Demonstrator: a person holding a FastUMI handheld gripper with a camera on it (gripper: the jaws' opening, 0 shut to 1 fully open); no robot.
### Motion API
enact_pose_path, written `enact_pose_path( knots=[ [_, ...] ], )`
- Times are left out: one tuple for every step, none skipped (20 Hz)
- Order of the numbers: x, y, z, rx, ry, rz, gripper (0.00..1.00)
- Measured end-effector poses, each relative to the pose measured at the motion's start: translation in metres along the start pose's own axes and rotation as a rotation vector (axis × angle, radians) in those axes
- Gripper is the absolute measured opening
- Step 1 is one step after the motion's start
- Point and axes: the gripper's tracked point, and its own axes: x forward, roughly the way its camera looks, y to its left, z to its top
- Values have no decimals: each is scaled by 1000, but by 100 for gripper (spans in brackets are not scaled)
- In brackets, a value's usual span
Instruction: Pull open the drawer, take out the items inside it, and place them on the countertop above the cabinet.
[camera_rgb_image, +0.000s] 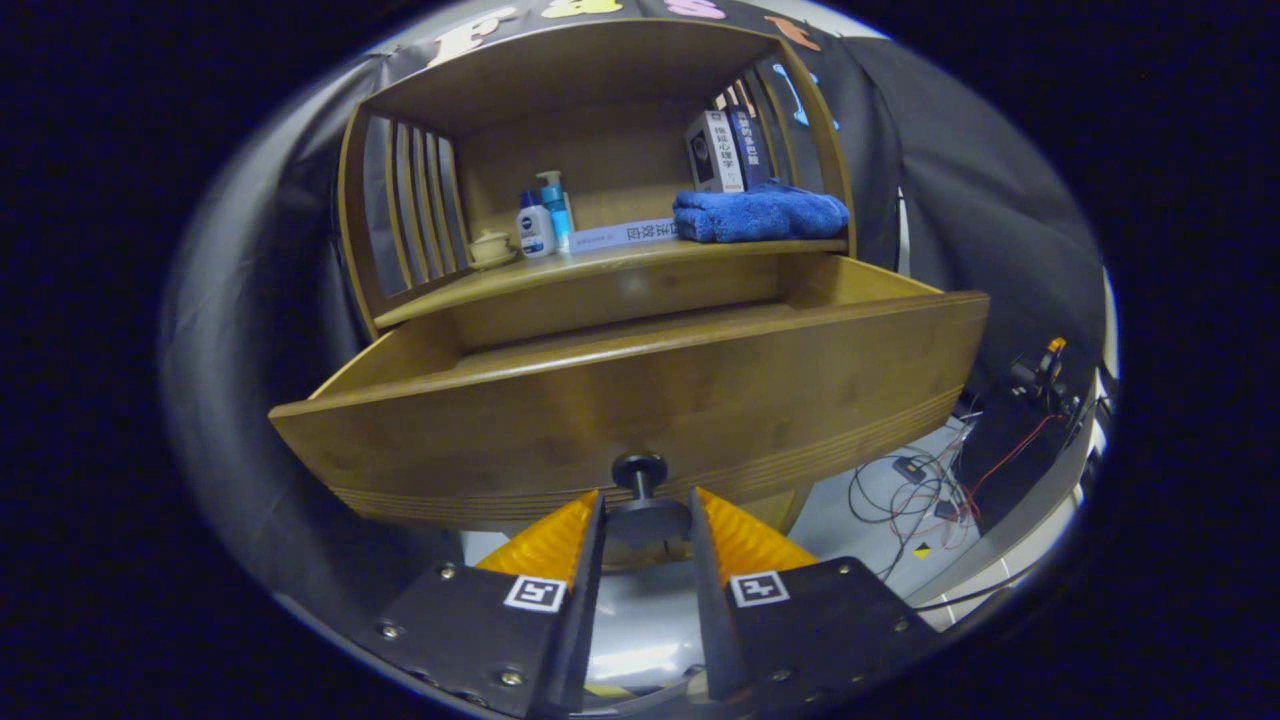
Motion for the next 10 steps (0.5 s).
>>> enact_pose_path(
  knots=[
    [-1,0,2,-3,-3,-1,46],
    [-3,0,4,-10,-15,4,46],
    [-5,-1,7,-21,-29,-2,48],
    [-13,2,11,-29,-49,5,50],
    [-17,8,18,-32,-72,18,51],
    [-20,9,27,-35,-101,19,54],
    [-23,10,36,-37,-126,19,57],
    [-24,11,44,-39,-146,21,60],
    [-27,13,54,-43,-163,20,60],
    [-28,15,64,-48,-181,20,60]
  ],
)
